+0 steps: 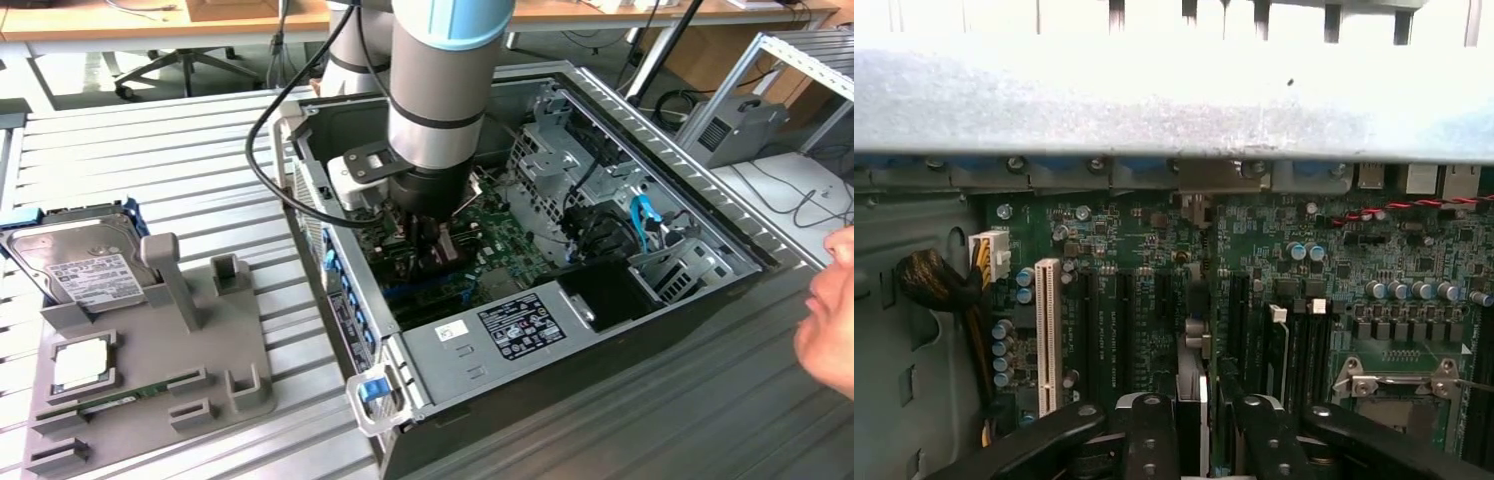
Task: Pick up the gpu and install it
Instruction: 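Insert the gpu into the slot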
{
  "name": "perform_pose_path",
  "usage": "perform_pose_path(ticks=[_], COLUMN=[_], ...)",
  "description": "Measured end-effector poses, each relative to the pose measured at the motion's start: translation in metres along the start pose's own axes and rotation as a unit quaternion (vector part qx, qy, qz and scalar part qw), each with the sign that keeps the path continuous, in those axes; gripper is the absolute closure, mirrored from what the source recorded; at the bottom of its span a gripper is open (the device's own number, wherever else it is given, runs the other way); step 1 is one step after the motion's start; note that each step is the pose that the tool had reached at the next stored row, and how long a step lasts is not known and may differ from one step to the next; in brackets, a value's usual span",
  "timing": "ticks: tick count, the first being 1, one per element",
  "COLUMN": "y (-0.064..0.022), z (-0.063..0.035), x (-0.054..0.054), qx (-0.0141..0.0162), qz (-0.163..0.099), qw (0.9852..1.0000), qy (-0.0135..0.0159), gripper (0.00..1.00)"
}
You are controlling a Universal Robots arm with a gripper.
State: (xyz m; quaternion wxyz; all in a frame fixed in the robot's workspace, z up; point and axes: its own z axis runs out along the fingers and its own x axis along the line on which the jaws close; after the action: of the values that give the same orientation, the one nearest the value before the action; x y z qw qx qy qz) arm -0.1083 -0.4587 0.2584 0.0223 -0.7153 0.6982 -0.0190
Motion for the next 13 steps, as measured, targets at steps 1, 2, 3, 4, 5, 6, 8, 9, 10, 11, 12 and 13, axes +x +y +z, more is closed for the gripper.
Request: perform_pose_path(ticks=[1, 2, 3, 4, 5, 6, 8, 9, 10, 11, 12, 13], y=[-0.0002, -0.0020, -0.0029, -0.0034, -0.0034, -0.0032, -0.0030, -0.0031, -0.0031, -0.0031, -0.0032, -0.0032], z=[0.0024, 0.0035, 0.0028, 0.0045, 0.0051, 0.0072, 0.0080, 0.0073, 0.0067, 0.0064, 0.0059, 0.0055], x=[-0.0003, -0.0007, -0.0008, -0.0007, -0.0007, -0.0006, -0.0004, -0.0004, -0.0004, -0.0004, -0.0004, -0.0004], qx=[-0.0002, -0.0001, 0.0016, 0.0017, 0.0017, 0.0019, 0.0021, 0.0024, 0.0024, 0.0026, 0.0027, 0.0027], qz=[0.000, 0.000, 0.000, 0.003, 0.007, 0.011, 0.011, 0.011, 0.011, 0.011, 0.011, 0.011], qw=[1.0000, 1.0000, 1.0000, 1.0000, 1.0000, 0.9999, 0.9999, 0.9999, 0.9999, 0.9999, 0.9999, 0.9999], qy=[0.0003, 0.0003, -0.0004, -0.0053, -0.0063, -0.0063, -0.0063, -0.0063, -0.0062, -0.0062, -0.0061, -0.0061], gripper=[0.73, 0.73, 0.73, 0.73, 0.73, 0.73, 0.73, 0.73, 0.72, 0.66, 0.60, 0.54])
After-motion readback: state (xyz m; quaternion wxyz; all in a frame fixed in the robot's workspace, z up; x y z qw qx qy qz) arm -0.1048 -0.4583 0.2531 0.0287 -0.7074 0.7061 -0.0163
